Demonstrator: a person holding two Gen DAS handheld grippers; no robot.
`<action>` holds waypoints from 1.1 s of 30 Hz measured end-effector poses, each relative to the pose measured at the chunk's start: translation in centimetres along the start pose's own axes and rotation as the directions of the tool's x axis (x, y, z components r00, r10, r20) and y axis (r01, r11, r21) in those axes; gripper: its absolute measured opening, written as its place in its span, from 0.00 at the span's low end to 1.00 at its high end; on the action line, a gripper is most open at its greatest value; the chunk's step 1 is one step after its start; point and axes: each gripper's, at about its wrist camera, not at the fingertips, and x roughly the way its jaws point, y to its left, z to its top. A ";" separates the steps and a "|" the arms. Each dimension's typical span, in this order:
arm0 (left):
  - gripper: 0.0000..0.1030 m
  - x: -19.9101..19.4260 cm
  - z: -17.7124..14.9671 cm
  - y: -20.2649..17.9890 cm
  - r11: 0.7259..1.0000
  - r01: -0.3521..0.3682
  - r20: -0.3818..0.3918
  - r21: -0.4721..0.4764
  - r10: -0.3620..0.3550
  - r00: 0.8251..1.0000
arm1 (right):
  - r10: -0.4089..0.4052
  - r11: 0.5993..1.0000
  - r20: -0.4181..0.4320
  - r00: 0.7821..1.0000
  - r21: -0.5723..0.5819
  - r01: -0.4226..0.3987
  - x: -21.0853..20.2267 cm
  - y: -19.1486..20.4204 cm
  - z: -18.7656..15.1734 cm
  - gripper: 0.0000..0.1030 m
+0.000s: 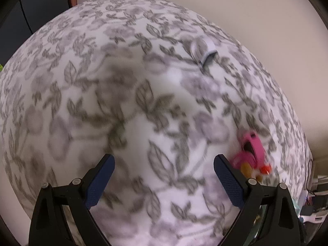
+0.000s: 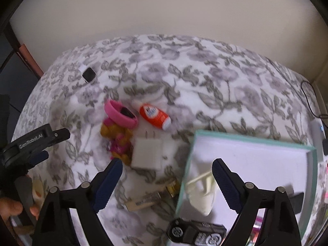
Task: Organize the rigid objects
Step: 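Withdraw both grippers from the tray toward the remaining pile, then grasp the white round gadget with the left gripper while the right grasps the pink watch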
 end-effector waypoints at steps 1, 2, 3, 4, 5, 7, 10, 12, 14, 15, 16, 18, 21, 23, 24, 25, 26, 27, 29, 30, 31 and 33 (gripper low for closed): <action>0.94 0.1 0.5 0.1 1.000 0.004 0.003 0.006 -0.004 1.000 | 0.007 1.000 0.003 1.000 -0.001 -0.007 0.1 0.2 0.3 0.88; 0.94 0.3 1.2 0.3 1.000 0.009 0.006 0.017 -0.009 1.000 | 0.019 1.000 0.008 1.000 -0.006 -0.019 0.4 0.5 0.9 0.88; 0.94 0.5 1.9 0.3 0.999 0.013 0.009 0.030 -0.013 1.000 | 0.023 1.000 0.010 1.000 -0.011 -0.023 0.7 0.8 1.2 0.88; 0.94 0.7 2.5 0.2 0.999 0.016 0.010 0.039 -0.017 1.000 | 0.025 1.000 0.010 1.000 -0.017 -0.024 1.0 1.1 1.6 0.88; 0.94 1.0 3.3 0.1 0.998 0.026 0.012 0.054 -0.027 1.000 | 0.027 0.999 0.009 1.000 -0.025 -0.027 1.4 1.5 2.0 0.88; 0.94 1.2 4.5 -0.2 0.996 0.044 0.018 0.071 -0.046 0.999 | 0.039 0.998 0.001 0.999 -0.044 -0.039 2.5 2.4 3.0 0.81; 0.94 1.6 6.1 -0.9 0.993 0.060 0.027 0.103 -0.063 0.998 | 0.052 0.996 -0.012 0.999 -0.073 -0.053 3.7 3.5 4.0 0.74; 0.94 2.0 7.0 -1.4 0.989 0.071 0.030 0.129 -0.076 0.997 | 0.061 0.994 -0.022 0.998 -0.093 -0.062 4.5 4.1 4.7 0.68; 0.94 2.3 7.7 -1.6 0.985 0.080 0.028 0.152 -0.086 0.996 | 0.074 0.992 -0.036 0.997 -0.101 -0.077 5.2 4.7 5.1 0.61; 0.94 2.5 7.9 -1.7 0.984 0.082 0.025 0.157 -0.087 0.996 | 0.083 0.991 -0.045 0.996 -0.105 -0.087 5.5 5.0 5.3 0.57; 0.94 2.8 8.1 -1.7 0.983 0.084 0.021 0.161 -0.089 0.996 | 0.089 0.990 -0.050 0.995 -0.108 -0.094 5.8 5.2 5.5 0.56; 0.94 3.4 8.8 -1.8 0.982 0.096 0.015 0.164 -0.099 0.995 | 0.104 0.987 -0.061 0.993 -0.114 -0.111 6.5 5.9 5.7 0.51; 0.94 4.3 9.6 -2.3 0.978 0.112 0.012 0.175 -0.116 0.993 | 0.132 0.983 -0.082 0.988 -0.114 -0.141 7.2 6.6 5.8 0.45; 0.94 4.6 10.1 -2.3 0.977 0.138 -0.002 0.164 -0.139 0.990 | 0.145 0.982 -0.092 0.985 -0.105 -0.155 7.6 6.8 5.9 0.40; 0.94 4.9 10.4 -2.2 0.976 0.157 -0.006 0.153 -0.158 0.987 | 0.154 0.982 -0.091 0.984 -0.094 -0.163 7.7 6.8 6.0 0.36; 0.94 5.0 10.7 -2.2 0.975 0.170 -0.006 0.144 -0.171 0.985 | 0.164 0.982 -0.092 0.982 -0.084 -0.172 7.9 6.7 6.2 0.33; 0.94 5.2 10.9 -2.3 0.974 0.179 -0.007 0.140 -0.180 0.984 | 0.180 0.980 -0.095 0.979 -0.069 -0.187 8.0 6.6 6.3 0.31; 0.94 5.5 11.2 -2.6 0.973 0.182 -0.005 0.144 -0.183 0.983 | 0.200 0.977 -0.098 0.975 -0.051 -0.206 8.2 6.4 6.5 0.26; 0.94 5.7 11.4 -3.3 0.970 0.171 0.015 0.174 -0.176 0.984 | 0.220 0.974 -0.100 0.970 -0.031 -0.224 8.3 6.0 6.7 0.20; 0.94 5.9 11.5 -3.7 0.968 0.165 0.025 0.189 -0.173 0.985 | 0.224 0.973 -0.099 0.970 -0.024 -0.227 8.4 5.8 6.9 0.16; 0.94 6.0 11.6 -4.1 0.965 0.160 0.039 0.206 -0.172 0.984 | 0.231 0.972 -0.094 0.969 -0.016 -0.233 8.4 5.6 7.1 0.15; 0.94 6.2 11.8 -4.9 0.958 0.150 0.067 0.243 -0.171 0.983 | 0.239 0.971 -0.085 0.967 -0.007 -0.241 8.2 5.3 7.5 0.14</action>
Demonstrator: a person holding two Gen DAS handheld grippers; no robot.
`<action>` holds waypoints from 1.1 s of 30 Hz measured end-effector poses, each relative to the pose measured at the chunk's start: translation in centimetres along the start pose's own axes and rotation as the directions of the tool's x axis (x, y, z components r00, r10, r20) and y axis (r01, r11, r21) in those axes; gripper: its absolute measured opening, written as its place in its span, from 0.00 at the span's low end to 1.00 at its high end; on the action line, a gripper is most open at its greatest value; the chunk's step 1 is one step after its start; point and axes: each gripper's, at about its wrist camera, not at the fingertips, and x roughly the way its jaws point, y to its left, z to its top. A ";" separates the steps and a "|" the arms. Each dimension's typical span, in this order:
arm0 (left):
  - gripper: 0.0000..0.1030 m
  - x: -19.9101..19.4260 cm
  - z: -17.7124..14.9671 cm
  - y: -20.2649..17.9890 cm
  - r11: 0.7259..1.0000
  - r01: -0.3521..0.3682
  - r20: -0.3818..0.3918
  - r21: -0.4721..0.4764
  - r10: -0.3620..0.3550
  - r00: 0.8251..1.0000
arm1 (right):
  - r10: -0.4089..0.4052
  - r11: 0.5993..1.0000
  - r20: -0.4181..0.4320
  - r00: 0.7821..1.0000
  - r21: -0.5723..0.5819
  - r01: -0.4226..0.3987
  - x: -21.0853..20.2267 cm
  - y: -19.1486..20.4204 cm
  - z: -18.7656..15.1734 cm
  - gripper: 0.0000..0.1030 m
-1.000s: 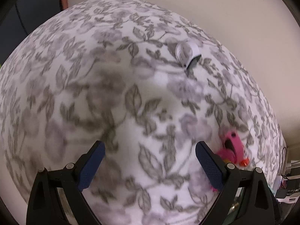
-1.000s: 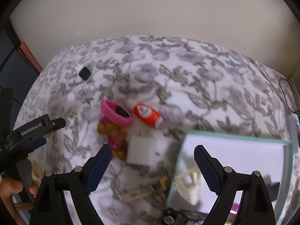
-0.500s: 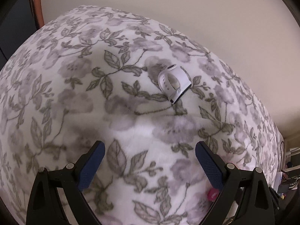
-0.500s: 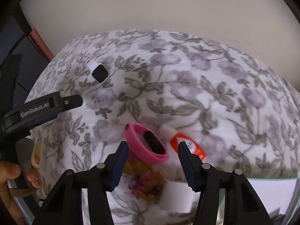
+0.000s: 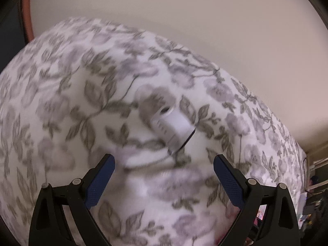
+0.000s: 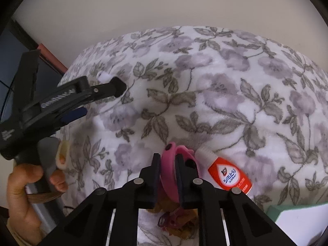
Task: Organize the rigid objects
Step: 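Grasp the white round gadget with the left gripper while the right grasps the pink watch, then carry the white gadget and pink watch into the tray and release both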
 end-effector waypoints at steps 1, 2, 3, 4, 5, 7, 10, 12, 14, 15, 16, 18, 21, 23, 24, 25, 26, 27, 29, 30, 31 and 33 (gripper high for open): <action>0.94 0.2 0.3 -0.3 1.000 -0.005 0.006 0.019 0.005 1.000 | 0.002 1.000 0.002 1.000 0.001 -0.002 -0.1 -0.1 0.2 0.14; 0.94 0.5 0.6 -0.6 0.999 -0.016 0.016 0.045 0.015 1.000 | 0.003 1.000 0.004 1.000 0.001 -0.003 -0.1 -0.2 0.3 0.14; 0.94 0.8 0.9 -1.0 0.996 -0.038 0.030 0.077 0.036 0.999 | 0.000 1.000 0.005 1.000 -0.001 0.000 -0.1 -0.3 0.5 0.14; 0.94 1.1 1.2 -1.4 0.992 -0.063 0.044 0.106 0.059 0.997 | -0.002 1.000 0.004 1.000 -0.001 0.002 -0.1 -0.4 0.6 0.14; 0.93 1.4 1.4 -1.7 0.988 -0.081 0.054 0.132 0.075 0.996 | -0.001 1.000 0.002 1.000 0.000 0.001 -0.1 -0.6 0.6 0.14; 0.90 1.6 1.6 -1.8 0.983 -0.091 0.067 0.160 0.081 0.995 | 0.009 1.000 0.001 1.000 0.006 -0.009 0.1 -0.8 0.7 0.14; 0.89 1.8 1.9 -2.1 0.977 -0.098 0.085 0.187 0.083 0.993 | 0.025 1.000 0.001 1.000 0.014 -0.025 0.2 -1.1 0.7 0.14; 0.77 1.9 1.9 -2.4 0.973 -0.103 0.084 0.207 0.088 0.993 | 0.028 0.999 0.001 1.000 0.016 -0.028 0.2 -1.1 0.8 0.14; 0.56 2.3 1.8 -2.9 0.965 -0.113 0.070 0.235 0.099 0.993 | 0.028 0.999 0.002 1.000 0.016 -0.028 0.1 -1.1 0.8 0.14; 0.51 2.5 1.7 -3.2 0.962 -0.116 0.059 0.249 0.104 0.993 | 0.029 0.999 0.002 1.000 0.016 -0.029 0.0 -1.1 0.7 0.14; 0.51 2.6 1.5 -3.3 0.960 -0.113 0.055 0.256 0.102 0.993 | 0.031 0.999 0.001 1.000 0.018 -0.031 0.1 -1.2 0.7 0.14; 0.50 2.5 1.2 -3.4 0.956 -0.121 0.067 0.266 0.107 0.992 | 0.036 0.999 0.000 0.999 0.025 -0.036 0.0 -1.3 0.6 0.14; 0.50 2.1 0.9 -3.3 0.957 -0.124 0.060 0.263 0.112 0.992 | 0.036 0.999 0.002 0.999 0.034 -0.036 -0.4 -1.4 0.3 0.14; 0.50 1.7 0.5 -3.2 0.958 -0.122 0.051 0.258 0.113 0.992 | 0.040 0.998 0.001 0.999 0.041 -0.040 -0.8 -1.4 0.1 0.14; 0.50 1.4 0.3 -3.2 0.960 -0.120 0.047 0.254 0.111 0.993 | 0.040 0.998 0.004 0.999 0.046 -0.040 -1.1 -1.4 -0.1 0.14; 0.50 1.0 0.0 -3.2 0.962 -0.115 0.043 0.249 0.107 0.993 | 0.043 0.998 0.008 0.999 0.051 -0.043 -1.5 -1.5 -0.3 0.14; 0.50 0.6 -0.3 -3.3 0.963 -0.108 0.040 0.246 0.102 0.994 | 0.049 0.997 0.013 0.999 0.059 -0.050 -2.1 -1.5 -0.6 0.14; 0.50 0.2 -0.7 -3.4 0.965 -0.102 0.038 0.243 0.096 0.995 | 0.052 0.996 0.017 0.998 0.066 -0.053 -2.5 -1.5 -0.8 0.13; 0.50 -0.7 -1.4 -3.7 0.965 -0.092 0.035 0.244 0.086 0.996 | 0.057 0.995 0.025 0.998 0.076 -0.058 -3.4 -1.5 -1.2 0.13; 0.50 -1.3 -1.7 -3.9 0.964 -0.089 0.037 0.249 0.083 0.996 | 0.060 0.995 0.029 0.998 0.082 -0.062 -4.0 -1.5 -1.5 0.13; 0.50 -1.9 -2.1 -4.1 0.964 -0.086 0.040 0.250 0.079 0.996 | 0.063 0.994 0.033 0.997 0.087 -0.066 -4.5 -1.4 -1.8 0.12; 0.50 -3.4 -2.9 -4.6 0.968 -0.069 0.040 0.241 0.062 0.997 | 0.065 0.993 0.048 0.997 0.093 -0.070 -5.9 -1.3 -2.5 0.12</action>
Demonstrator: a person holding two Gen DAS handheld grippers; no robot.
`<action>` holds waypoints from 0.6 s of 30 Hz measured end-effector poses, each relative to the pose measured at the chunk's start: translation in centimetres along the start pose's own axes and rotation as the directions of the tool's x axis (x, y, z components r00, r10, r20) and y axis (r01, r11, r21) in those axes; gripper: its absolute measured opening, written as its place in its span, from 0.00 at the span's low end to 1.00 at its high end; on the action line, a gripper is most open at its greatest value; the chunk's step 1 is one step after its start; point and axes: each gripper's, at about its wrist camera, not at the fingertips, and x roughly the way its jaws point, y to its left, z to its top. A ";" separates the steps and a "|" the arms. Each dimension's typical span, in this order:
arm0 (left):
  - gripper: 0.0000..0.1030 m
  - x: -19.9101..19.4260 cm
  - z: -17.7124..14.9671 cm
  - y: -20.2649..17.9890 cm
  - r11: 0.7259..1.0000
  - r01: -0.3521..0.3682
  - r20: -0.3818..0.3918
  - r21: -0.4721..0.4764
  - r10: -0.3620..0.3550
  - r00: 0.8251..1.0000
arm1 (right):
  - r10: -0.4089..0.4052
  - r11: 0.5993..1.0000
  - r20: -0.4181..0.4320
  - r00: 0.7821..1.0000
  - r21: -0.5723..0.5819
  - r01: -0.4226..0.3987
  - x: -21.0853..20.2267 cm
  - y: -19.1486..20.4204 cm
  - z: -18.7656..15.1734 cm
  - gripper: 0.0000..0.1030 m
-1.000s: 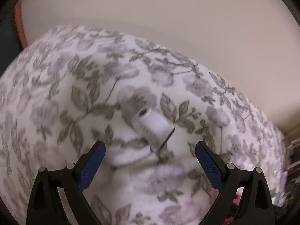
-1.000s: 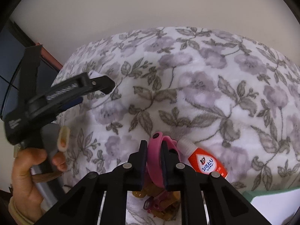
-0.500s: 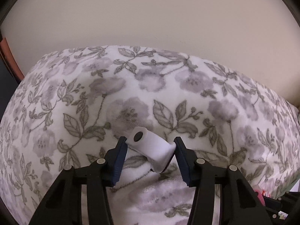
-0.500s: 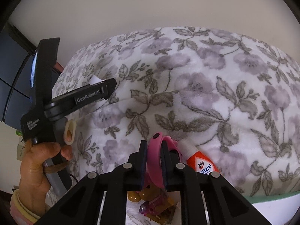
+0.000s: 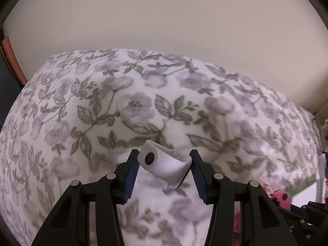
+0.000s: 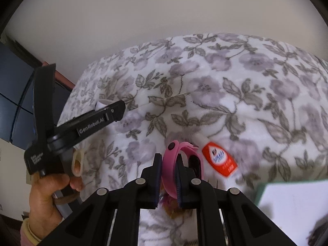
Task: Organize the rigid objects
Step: 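Carry the white gadget and pink watch into the tray and release both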
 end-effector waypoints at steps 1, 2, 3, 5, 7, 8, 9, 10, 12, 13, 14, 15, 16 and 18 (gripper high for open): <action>0.50 -0.9 -0.4 -0.3 1.000 0.006 0.002 -0.004 -0.006 1.000 | 0.001 1.000 0.008 1.000 0.003 -0.001 -0.9 0.1 -0.4 0.12; 0.50 -1.6 -0.7 -0.6 1.000 0.011 0.004 -0.006 -0.011 1.000 | 0.004 1.000 0.015 1.000 0.009 -0.004 -1.6 0.1 -0.7 0.12; 0.50 -2.3 -1.0 -0.9 1.000 0.016 0.006 -0.007 -0.016 1.000 | 0.007 1.000 0.020 1.000 0.017 -0.007 -2.2 0.0 -1.0 0.12; 0.50 -4.2 -1.7 -1.7 0.999 0.040 0.019 -0.016 -0.040 0.999 | 0.010 0.999 0.036 0.999 0.037 -0.011 -4.0 -0.1 -1.9 0.12; 0.50 -5.9 -2.4 -2.6 0.998 0.062 0.028 -0.021 -0.061 0.998 | 0.009 0.998 0.048 0.999 0.055 -0.012 -5.5 -0.3 -2.7 0.12; 0.50 -6.9 -2.8 -3.2 0.997 0.071 0.032 -0.020 -0.071 0.997 | 0.006 0.998 0.057 0.998 0.065 -0.010 -6.3 -0.5 -3.2 0.12; 0.50 -7.6 -3.1 -3.7 0.997 0.078 0.034 -0.019 -0.077 0.996 | 0.003 0.997 0.068 0.998 0.075 -0.008 -7.3 -0.7 -3.8 0.12; 0.50 -8.4 -3.5 -4.3 0.996 0.085 0.035 -0.019 -0.084 0.996 | 0.002 0.996 0.078 0.997 0.084 -0.009 -8.1 -0.9 -4.2 0.12; 0.50 -10.3 -4.3 -5.6 0.994 0.106 0.042 -0.022 -0.105 0.994 | -0.006 0.994 0.099 0.995 0.111 -0.005 -10.1 -1.5 -5.4 0.12; 0.50 -11.1 -4.7 -6.2 0.993 0.115 0.045 -0.023 -0.114 0.992 | -0.017 0.992 0.106 0.994 0.123 0.004 -10.9 -1.8 -5.9 0.13; 0.50 -12.2 -5.2 -7.1 0.992 0.126 0.051 -0.021 -0.125 0.991 | -0.036 0.990 0.118 0.992 0.140 0.019 -11.9 -2.2 -6.7 0.13; 0.50 -13.0 -5.7 -7.7 0.991 0.132 0.056 -0.018 -0.131 0.990 | -0.050 0.988 0.128 0.990 0.151 0.031 -12.7 -2.5 -7.3 0.12; 0.50 -13.6 -6.1 -8.4 0.990 0.137 0.060 -0.012 -0.136 0.989 | -0.065 0.986 0.135 0.989 0.162 0.043 -13.4 -2.9 -7.8 0.12; 0.50 -15.1 -7.3 -10.0 0.988 0.152 0.068 0.003 -0.152 0.986 | -0.098 0.979 0.140 0.985 0.191 0.071 -14.6 -4.0 -9.0 0.12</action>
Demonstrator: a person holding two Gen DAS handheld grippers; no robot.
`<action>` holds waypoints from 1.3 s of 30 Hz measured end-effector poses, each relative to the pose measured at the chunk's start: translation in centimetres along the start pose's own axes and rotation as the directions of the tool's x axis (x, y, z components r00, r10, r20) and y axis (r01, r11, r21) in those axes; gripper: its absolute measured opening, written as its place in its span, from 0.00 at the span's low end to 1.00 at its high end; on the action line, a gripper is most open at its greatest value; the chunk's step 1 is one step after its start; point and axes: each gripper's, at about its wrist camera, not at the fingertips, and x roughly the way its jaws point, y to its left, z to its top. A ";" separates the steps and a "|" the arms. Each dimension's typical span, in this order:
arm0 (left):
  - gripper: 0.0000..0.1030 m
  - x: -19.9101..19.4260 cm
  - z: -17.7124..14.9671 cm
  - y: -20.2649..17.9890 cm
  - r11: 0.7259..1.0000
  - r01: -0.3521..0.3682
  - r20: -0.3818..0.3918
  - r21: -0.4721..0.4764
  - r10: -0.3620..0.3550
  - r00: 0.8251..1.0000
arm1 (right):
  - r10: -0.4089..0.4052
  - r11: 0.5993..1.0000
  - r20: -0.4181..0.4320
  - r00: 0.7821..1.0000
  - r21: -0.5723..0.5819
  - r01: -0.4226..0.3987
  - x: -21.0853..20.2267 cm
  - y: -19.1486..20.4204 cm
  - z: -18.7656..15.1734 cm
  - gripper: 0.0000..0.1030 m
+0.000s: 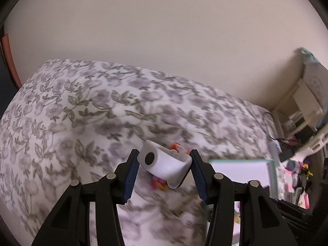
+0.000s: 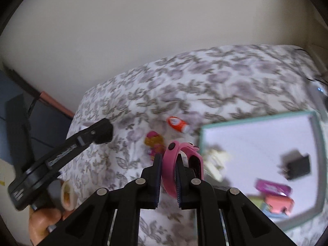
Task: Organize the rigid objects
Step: 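Carry the white gadget and pink watch into the tray and release both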
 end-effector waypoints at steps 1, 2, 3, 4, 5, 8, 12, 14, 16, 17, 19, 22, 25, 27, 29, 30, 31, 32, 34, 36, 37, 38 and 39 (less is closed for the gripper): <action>0.50 -0.5 -0.5 -0.9 1.000 0.013 0.006 0.006 -0.013 1.000 | -0.009 1.000 0.003 1.000 0.010 0.009 -0.4 -0.5 -0.3 0.13; 0.50 -0.8 -1.0 -1.5 1.000 0.022 0.008 0.010 -0.023 1.000 | -0.021 1.000 0.005 1.000 0.022 0.021 -0.8 -1.2 -0.7 0.13; 0.50 -1.1 -1.6 -2.5 0.999 0.033 0.009 0.019 -0.033 0.999 | -0.038 0.999 0.008 0.999 0.037 0.037 -1.3 -2.0 -1.2 0.13; 0.50 -1.3 -2.1 -3.1 0.999 0.042 0.011 0.023 -0.042 0.999 | -0.053 0.997 0.014 0.998 0.049 0.053 -1.6 -2.5 -1.5 0.12; 0.50 -1.4 -2.6 -3.6 0.998 0.050 0.009 0.024 -0.051 0.999 | -0.071 0.996 0.020 0.997 0.062 0.069 -2.1 -3.3 -1.9 0.12; 0.50 -1.1 -4.3 -5.6 0.996 0.091 -0.012 0.021 -0.090 0.996 | -0.120 0.987 0.035 0.992 0.110 0.115 -3.3 -5.6 -2.7 0.13; 0.50 -0.1 -5.9 -8.2 0.991 0.125 -0.045 0.047 -0.123 0.991 | -0.203 0.968 0.041 0.978 0.158 0.194 -4.5 -8.7 -3.5 0.13; 0.50 0.6 -6.5 -9.7 0.989 0.129 -0.059 0.072 -0.125 0.990 | -0.234 0.957 0.041 0.971 0.185 0.223 -4.7 -10.2 -3.6 0.13; 0.50 1.3 -7.0 -10.7 0.988 0.137 -0.078 0.076 -0.131 0.988 | -0.253 0.948 0.038 0.967 0.210 0.240 -5.0 -11.6 -3.6 0.13; 0.50 1.6 -7.3 -11.1 0.987 0.143 -0.083 0.075 -0.137 0.987 | -0.264 0.943 0.035 0.964 0.219 0.250 -5.0 -12.1 -3.6 0.13; 0.50 2.1 -7.6 -11.8 0.985 0.152 -0.091 0.081 -0.145 0.985 | -0.285 0.934 0.025 0.958 0.233 0.271 -5.1 -13.3 -3.7 0.13; 0.50 3.1 -8.3 -13.1 0.981 0.164 -0.105 0.106 -0.153 0.983 | -0.303 0.920 0.001 0.953 0.262 0.292 -4.8 -14.9 -3.8 0.13; 0.50 4.1 -9.5 -14.2 0.972 0.183 -0.125 0.151 -0.164 0.978 | -0.321 0.906 -0.026 0.947 0.285 0.315 -4.4 -16.2 -4.0 0.13; 0.50 4.6 -10.1 -14.8 0.968 0.183 -0.137 0.173 -0.161 0.978 | -0.330 0.896 -0.043 0.943 0.299 0.327 -4.1 -17.0 -4.2 0.13; 0.50 4.9 -10.5 -15.0 0.966 0.185 -0.146 0.181 -0.159 0.976 | -0.331 0.893 -0.053 0.942 0.305 0.331 -3.9 -17.2 -4.3 0.13; 0.50 4.9 -10.6 -14.9 0.966 0.187 -0.149 0.180 -0.161 0.976 | -0.331 0.893 -0.057 0.942 0.304 0.332 -3.8 -17.2 -4.4 0.13; 0.50 4.9 -10.7 -14.9 0.966 0.187 -0.152 0.180 -0.161 0.975 | -0.331 0.893 -0.059 0.942 0.301 0.333 -3.7 -17.2 -4.5 0.13; 0.50 4.9 -10.8 -14.9 0.965 0.187 -0.151 0.182 -0.160 0.975 | -0.334 0.894 -0.062 0.941 0.296 0.337 -3.6 -17.2 -4.5 0.13; 0.50 4.7 -10.9 -14.9 0.963 0.191 -0.148 0.188 -0.165 0.975 | -0.338 0.894 -0.065 0.939 0.289 0.342 -3.5 -17.0 -4.5 0.13; 0.50 4.7 -10.8 -14.9 0.963 0.195 -0.148 0.186 -0.169 0.974 | -0.343 0.894 -0.068 0.937 0.282 0.348 -3.4 -16.9 -4.5 0.13; 0.50 4.8 -10.8 -14.8 0.963 0.196 -0.150 0.184 -0.170 0.974 | -0.344 0.894 -0.070 0.936 0.280 0.350 -3.3 -16.8 -4.5 0.13; 0.50 5.0 -10.9 -14.7 0.964 0.195 -0.153 0.182 -0.168 0.974 | -0.346 0.893 -0.072 0.935 0.279 0.352 -3.3 -16.8 -4.5 0.13; 0.50 5.1 -10.9 -14.7 0.964 0.193 -0.158 0.182 -0.165 0.973 | -0.348 0.893 -0.074 0.934 0.278 0.355 -3.2 -16.8 -4.5 0.13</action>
